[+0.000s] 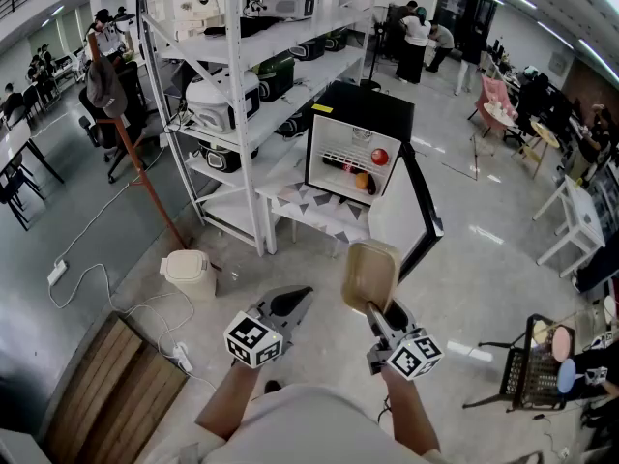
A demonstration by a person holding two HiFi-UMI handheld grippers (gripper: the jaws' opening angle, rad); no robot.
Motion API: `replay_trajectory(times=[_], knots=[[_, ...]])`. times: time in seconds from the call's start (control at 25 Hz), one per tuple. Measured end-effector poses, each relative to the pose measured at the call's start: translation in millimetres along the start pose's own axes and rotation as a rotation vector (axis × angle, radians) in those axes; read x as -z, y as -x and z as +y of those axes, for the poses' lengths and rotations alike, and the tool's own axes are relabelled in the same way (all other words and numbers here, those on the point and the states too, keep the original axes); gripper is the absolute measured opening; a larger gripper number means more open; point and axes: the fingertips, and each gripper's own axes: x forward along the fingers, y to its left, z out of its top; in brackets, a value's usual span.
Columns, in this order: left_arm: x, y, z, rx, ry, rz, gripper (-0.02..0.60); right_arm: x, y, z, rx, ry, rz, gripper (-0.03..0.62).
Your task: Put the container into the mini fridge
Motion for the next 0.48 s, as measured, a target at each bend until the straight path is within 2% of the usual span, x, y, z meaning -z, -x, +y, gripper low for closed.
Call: replay_trajectory(times=[0.48], knots=[[11.4,9.4,3.0,0.007,0.007,0.016,0.005,6.8,-2.6,9.5,0.000,0.002,0.008,0.233]])
